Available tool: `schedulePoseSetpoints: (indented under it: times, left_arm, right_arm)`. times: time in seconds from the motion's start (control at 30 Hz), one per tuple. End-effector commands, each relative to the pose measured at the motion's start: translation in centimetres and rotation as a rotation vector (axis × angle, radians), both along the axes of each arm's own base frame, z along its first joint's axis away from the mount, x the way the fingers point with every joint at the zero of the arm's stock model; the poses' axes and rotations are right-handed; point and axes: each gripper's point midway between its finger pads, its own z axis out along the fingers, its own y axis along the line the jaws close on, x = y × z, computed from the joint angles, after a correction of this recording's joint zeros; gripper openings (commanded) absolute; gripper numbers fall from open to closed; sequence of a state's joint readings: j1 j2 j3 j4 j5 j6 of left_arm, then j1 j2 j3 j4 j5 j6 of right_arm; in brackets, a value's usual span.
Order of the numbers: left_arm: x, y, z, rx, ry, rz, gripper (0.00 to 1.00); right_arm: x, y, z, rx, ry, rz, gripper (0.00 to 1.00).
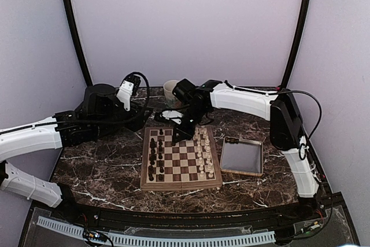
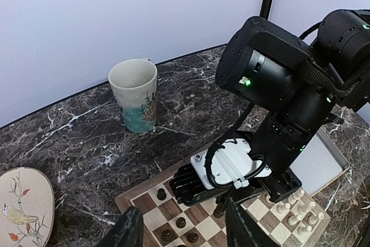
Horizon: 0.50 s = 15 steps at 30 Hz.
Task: Set up the chess pieces on the board
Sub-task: Place the knight on the chessboard.
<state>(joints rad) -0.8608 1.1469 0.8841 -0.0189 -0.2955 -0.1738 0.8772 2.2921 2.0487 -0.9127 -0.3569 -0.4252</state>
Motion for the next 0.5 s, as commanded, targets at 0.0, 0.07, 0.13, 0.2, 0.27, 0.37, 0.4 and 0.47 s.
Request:
schedulePoseSetpoints:
  times: [0.0, 0.07, 0.13, 0.2, 0.27, 0.37, 0.4, 0.47]
  left_arm:
    - [0.0, -0.3, -0.9, 0.013, 0.039, -0.013, 0.5]
    - [-0.1, -0.7, -1.0, 0.021, 0.05, -0.029, 0.5]
    - [-0.1, -0.9, -1.2, 0.032, 0.064, -0.038, 0.5]
    - [0.0, -1.1, -1.4, 0.045, 0.075, -0.043, 0.5]
    - [0.1, -1.2, -1.5, 0.065, 0.086, -0.048, 0.5]
    - [0.2, -1.5, -1.4, 0.092, 0.099, -0.061, 0.5]
    - [0.2, -1.6, -1.4, 0.106, 0.108, -0.067, 0.5]
    - [0.2, -1.9, -1.3, 0.125, 0.115, -0.081, 0.5]
  right_arm:
    - [0.2, 0.7, -0.6, -0.006, -0.007, -0.001, 0.0]
    - [0.4, 0.8, -1.1, -0.011, -0.01, -0.005, 0.0]
    - [0.5, 0.8, -1.1, -0.013, -0.015, -0.007, 0.03]
    - [0.7, 1.0, -0.9, -0.009, -0.02, -0.01, 0.1]
    - [0.7, 0.9, -0.2, -0.001, -0.022, -0.01, 0.19]
    - [1.2, 0.6, 2.0, 0.038, -0.027, -0.021, 0.28]
    - [1.4, 0.3, 3.0, 0.06, -0.026, -0.03, 0.29]
    - [1.5, -0.5, 5.1, 0.11, -0.007, -0.038, 0.3]
